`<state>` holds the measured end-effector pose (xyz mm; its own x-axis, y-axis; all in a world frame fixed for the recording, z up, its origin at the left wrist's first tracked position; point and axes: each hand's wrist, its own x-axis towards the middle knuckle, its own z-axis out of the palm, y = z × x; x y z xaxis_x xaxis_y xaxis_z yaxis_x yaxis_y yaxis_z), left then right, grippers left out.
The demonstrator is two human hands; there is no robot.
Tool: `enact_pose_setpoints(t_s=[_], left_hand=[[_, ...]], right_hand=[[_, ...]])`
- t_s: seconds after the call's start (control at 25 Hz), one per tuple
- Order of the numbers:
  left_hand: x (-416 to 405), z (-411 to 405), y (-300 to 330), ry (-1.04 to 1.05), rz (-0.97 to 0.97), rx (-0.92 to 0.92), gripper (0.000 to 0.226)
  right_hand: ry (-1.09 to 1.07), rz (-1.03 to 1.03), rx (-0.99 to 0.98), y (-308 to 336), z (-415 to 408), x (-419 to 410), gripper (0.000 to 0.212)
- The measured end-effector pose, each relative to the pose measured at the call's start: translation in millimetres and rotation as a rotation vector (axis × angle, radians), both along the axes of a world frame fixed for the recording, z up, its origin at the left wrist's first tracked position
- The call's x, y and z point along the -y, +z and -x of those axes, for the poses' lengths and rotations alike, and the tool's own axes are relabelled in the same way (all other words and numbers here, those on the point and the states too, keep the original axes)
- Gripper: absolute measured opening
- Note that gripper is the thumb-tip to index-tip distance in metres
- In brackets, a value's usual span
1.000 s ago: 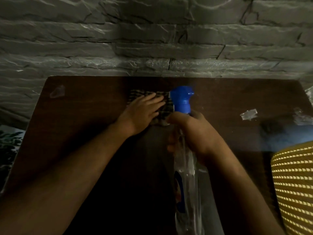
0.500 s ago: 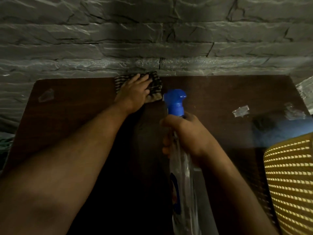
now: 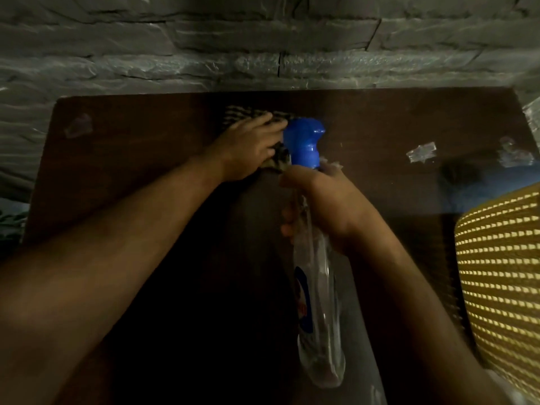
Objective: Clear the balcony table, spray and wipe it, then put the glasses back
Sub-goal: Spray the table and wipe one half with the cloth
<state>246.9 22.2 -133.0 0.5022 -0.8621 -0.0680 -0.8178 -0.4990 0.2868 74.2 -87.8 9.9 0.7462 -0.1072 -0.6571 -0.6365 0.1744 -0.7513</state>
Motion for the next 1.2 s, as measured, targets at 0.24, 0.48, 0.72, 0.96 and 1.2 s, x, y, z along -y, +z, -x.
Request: enact_pose_setpoints(t_s=[0.24, 0.48, 0.72, 0.96, 1.2], left_hand=[[-9, -44, 7, 0.386, -0.075, -0.028, 0.049], [-46, 2, 1, 0.152, -0.015, 0.042, 0.047], [-22, -29, -5, 0.321, 0.051, -0.048, 0.046], [-9, -4, 12, 0.369, 0.024, -0.087, 0.046], [-63, 19, 6, 0.259, -0.057, -0.008, 0.047]], right_hand=[[-0.024, -0.012, -0.066, -7, 10, 2, 0.021], [-0.017, -0.018, -0.048, -9, 16, -15, 0.021], [0.034, -0.012, -0.132, -9, 42, -21, 0.017], [-0.046, -0.043, -0.098, -11, 64, -39, 0.023], [-0.092, -0.102, -0.108, -3, 80, -33, 0.021]])
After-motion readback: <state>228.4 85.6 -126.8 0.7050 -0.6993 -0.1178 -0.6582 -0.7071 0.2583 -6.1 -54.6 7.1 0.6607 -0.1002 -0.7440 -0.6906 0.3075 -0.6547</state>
